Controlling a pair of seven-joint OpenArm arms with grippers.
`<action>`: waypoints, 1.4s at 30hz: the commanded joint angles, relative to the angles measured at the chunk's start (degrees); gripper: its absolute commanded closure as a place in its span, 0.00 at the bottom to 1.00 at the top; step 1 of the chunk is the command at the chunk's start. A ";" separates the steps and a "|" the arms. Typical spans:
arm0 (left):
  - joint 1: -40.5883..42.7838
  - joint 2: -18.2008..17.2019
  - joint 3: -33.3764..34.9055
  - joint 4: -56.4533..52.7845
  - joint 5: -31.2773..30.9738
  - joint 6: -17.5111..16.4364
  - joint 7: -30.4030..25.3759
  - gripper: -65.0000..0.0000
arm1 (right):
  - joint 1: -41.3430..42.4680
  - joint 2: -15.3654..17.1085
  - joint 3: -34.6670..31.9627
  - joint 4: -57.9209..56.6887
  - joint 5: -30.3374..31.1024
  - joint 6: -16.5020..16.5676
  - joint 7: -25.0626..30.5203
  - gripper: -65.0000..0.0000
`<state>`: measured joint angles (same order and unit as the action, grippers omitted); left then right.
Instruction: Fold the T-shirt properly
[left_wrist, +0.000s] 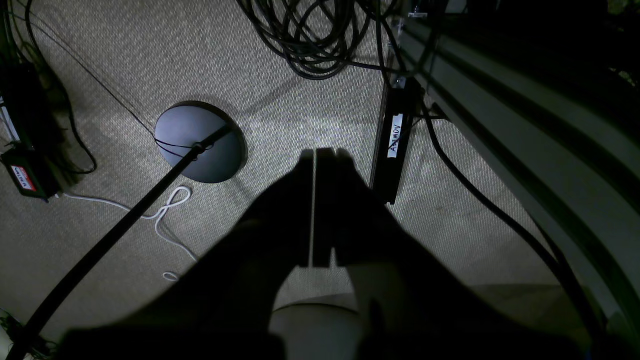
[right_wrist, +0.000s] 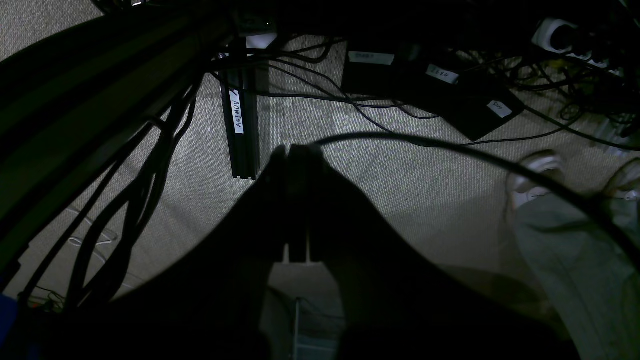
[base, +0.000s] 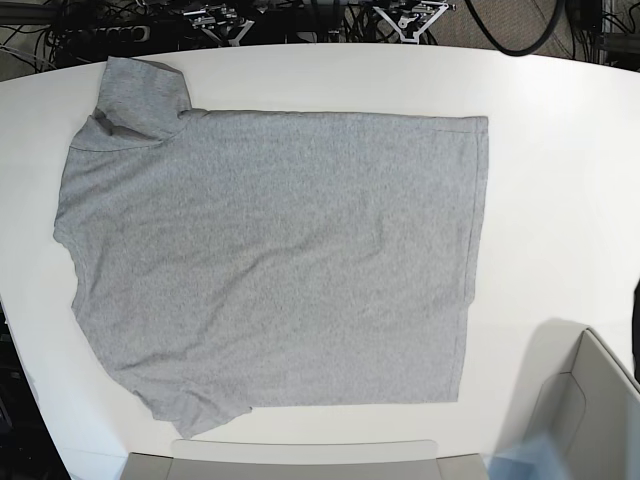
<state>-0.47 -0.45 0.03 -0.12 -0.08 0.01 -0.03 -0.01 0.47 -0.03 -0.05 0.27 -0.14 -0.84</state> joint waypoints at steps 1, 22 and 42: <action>0.16 0.14 0.36 0.12 -0.06 0.30 -0.27 1.00 | 0.05 0.19 -0.01 0.05 0.30 0.54 0.36 1.00; 0.16 -0.04 0.19 0.12 -0.06 0.38 -0.27 1.00 | 0.05 0.10 -0.36 0.05 0.21 0.54 0.36 1.00; 0.25 -1.00 0.10 0.12 -0.14 0.30 -0.36 1.00 | -0.03 0.98 -0.01 0.05 0.47 0.54 0.27 1.00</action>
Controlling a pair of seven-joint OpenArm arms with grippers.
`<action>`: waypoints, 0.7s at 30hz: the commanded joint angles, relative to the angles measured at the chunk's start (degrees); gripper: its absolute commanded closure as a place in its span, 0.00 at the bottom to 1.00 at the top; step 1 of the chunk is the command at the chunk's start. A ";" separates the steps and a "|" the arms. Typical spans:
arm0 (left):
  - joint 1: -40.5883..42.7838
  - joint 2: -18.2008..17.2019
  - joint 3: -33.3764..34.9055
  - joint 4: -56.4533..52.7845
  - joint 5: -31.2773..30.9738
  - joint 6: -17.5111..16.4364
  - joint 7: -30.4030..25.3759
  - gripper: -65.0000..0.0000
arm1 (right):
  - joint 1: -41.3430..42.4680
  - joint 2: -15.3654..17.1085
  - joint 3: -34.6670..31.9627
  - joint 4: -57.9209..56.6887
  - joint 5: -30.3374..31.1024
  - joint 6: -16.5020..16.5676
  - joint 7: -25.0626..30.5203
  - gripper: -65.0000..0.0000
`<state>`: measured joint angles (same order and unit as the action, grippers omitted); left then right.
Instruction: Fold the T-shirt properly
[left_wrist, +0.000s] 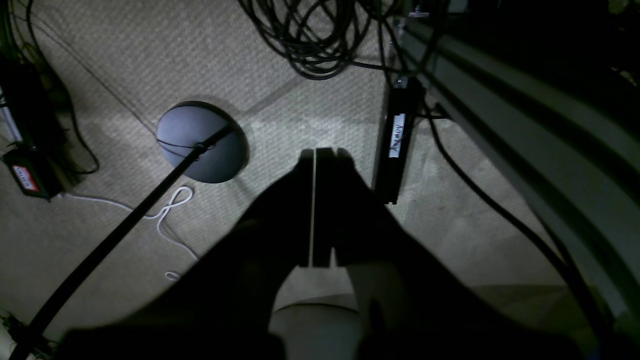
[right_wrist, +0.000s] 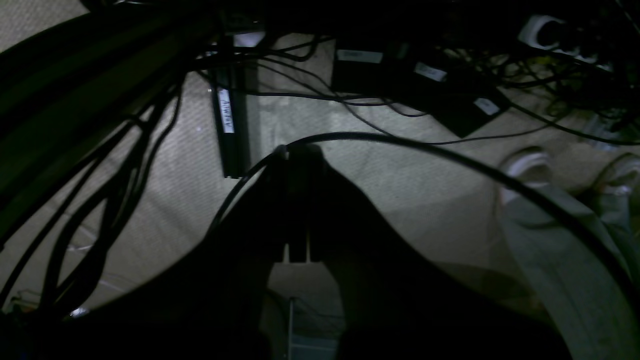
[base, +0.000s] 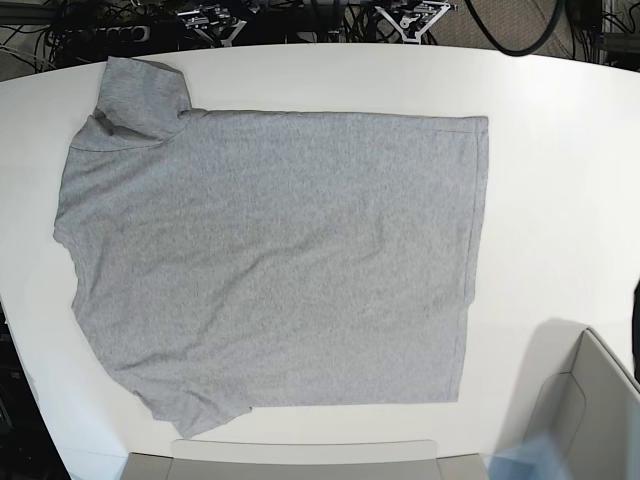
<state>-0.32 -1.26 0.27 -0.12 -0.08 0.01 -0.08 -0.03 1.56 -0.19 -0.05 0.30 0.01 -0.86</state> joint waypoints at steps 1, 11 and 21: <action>0.10 -0.19 -0.14 0.12 -0.14 0.30 -0.32 1.00 | -0.01 -0.11 0.14 0.05 0.45 0.38 0.29 1.00; 0.01 -0.19 -0.14 0.12 -0.14 0.30 -0.32 1.00 | -0.01 1.03 0.23 0.05 0.45 0.38 0.29 1.00; 2.03 -0.28 -0.23 0.12 -0.32 0.21 -11.84 1.00 | -2.65 2.35 0.32 0.89 2.30 0.38 4.34 1.00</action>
<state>1.28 -1.48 0.21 -0.03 -0.14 0.03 -12.10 -2.33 4.14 0.03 0.86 2.63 0.08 4.40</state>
